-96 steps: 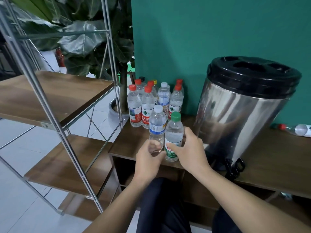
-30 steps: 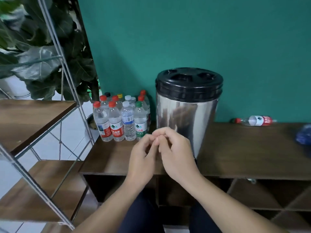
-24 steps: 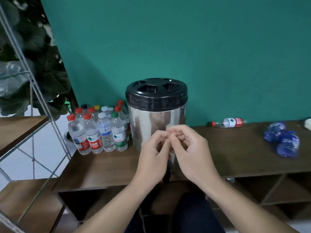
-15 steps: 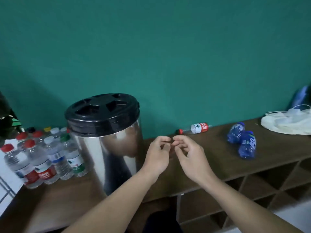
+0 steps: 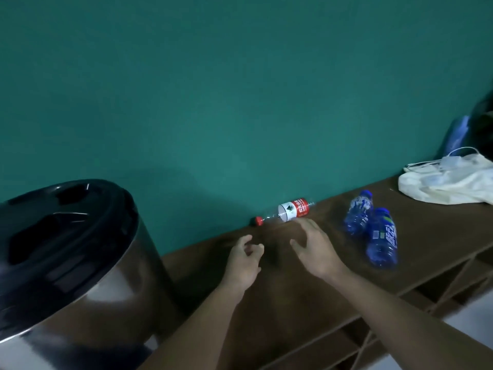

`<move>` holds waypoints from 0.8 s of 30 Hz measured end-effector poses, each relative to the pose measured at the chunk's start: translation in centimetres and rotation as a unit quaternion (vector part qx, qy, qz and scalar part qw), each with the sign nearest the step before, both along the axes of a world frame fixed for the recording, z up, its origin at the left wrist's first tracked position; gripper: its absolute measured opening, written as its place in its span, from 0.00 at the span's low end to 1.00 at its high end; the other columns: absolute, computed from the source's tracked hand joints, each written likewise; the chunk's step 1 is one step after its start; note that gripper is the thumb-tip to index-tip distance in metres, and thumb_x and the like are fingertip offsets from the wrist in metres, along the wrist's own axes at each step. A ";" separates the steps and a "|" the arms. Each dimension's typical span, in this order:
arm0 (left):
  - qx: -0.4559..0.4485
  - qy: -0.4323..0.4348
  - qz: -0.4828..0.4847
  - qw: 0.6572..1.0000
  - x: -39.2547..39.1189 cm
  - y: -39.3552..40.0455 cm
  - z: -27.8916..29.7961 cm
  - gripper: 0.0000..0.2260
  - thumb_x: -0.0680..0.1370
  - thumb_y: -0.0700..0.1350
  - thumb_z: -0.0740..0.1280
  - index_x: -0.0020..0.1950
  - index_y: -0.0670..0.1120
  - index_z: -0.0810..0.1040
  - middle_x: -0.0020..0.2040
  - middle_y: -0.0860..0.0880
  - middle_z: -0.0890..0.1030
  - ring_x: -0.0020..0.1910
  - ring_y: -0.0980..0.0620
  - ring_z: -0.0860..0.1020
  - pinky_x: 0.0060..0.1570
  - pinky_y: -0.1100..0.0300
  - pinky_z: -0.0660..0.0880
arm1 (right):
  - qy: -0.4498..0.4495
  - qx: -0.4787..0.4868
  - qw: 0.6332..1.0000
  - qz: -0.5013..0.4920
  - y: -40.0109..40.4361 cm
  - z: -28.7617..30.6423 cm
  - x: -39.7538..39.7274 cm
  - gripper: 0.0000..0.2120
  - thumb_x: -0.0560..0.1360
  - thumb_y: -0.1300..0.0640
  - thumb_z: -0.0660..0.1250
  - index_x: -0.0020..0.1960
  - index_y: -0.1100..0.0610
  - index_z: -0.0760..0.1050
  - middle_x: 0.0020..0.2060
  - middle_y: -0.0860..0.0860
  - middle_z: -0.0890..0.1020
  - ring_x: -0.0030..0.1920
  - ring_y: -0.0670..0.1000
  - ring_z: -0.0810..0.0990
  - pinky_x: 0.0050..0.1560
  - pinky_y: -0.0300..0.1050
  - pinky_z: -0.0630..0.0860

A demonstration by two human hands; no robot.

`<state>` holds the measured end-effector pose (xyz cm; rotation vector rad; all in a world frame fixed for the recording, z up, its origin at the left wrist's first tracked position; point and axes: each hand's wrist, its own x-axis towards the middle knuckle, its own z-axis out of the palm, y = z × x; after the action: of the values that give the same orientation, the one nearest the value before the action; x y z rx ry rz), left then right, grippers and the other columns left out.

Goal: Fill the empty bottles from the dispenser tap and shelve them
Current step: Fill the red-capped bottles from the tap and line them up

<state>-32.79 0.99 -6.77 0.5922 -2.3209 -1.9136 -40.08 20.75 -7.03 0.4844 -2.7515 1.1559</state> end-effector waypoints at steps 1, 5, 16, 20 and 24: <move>0.001 -0.002 0.002 1.000 -1.1 -0.1 -0.3 0.25 0.89 0.48 0.69 0.85 0.54 0.69 0.73 0.52 0.76 0.72 0.48 0.80 0.68 0.49 0.84 | -0.010 0.001 1.000 -0.010 0.1 -0.4 -1.6 0.31 0.83 0.55 0.74 0.83 0.52 0.68 0.80 0.47 0.71 0.80 0.49 0.70 0.78 0.38 0.62; -0.022 -0.015 0.016 1.000 -4.7 -0.7 -1.8 0.27 0.88 0.49 0.70 0.87 0.56 0.66 0.80 0.50 0.75 0.72 0.49 0.79 0.71 0.46 0.82 | -0.078 -0.043 0.993 -0.072 0.4 -1.0 -7.8 0.44 0.81 0.47 0.77 0.88 0.55 0.57 0.87 0.52 0.58 0.85 0.56 0.62 0.85 0.53 0.58; 0.045 0.030 0.035 0.998 -12.1 -0.7 -4.4 0.32 0.88 0.46 0.71 0.90 0.50 0.61 0.85 0.48 0.69 0.63 0.55 0.80 0.67 0.52 0.84 | -0.097 -0.089 0.988 -0.087 0.4 -3.7 -14.4 0.48 0.80 0.45 0.78 0.89 0.56 0.54 0.85 0.52 0.58 0.81 0.57 0.69 0.82 0.52 0.65; 0.040 0.037 0.059 0.997 -12.4 0.1 -4.9 0.26 0.89 0.45 0.70 0.86 0.48 0.69 0.79 0.47 0.75 0.56 0.57 0.84 0.54 0.64 0.84 | -0.097 -0.086 0.987 -0.091 0.4 -4.1 -13.4 0.45 0.80 0.45 0.78 0.88 0.55 0.57 0.84 0.52 0.59 0.81 0.56 0.69 0.81 0.52 0.66; 0.024 0.054 0.104 0.993 -10.6 0.5 -4.9 0.14 0.87 0.43 0.73 0.72 0.46 0.81 0.65 0.47 0.84 0.52 0.50 0.88 0.45 0.67 0.82 | -0.078 -0.073 0.991 -0.082 0.6 -4.2 -11.4 0.44 0.78 0.47 0.80 0.85 0.57 0.61 0.81 0.53 0.63 0.77 0.55 0.73 0.79 0.47 0.67</move>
<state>-43.40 1.51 -11.70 0.6863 -2.0635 -1.8628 -51.49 21.32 -11.21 0.1546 -2.7439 1.3933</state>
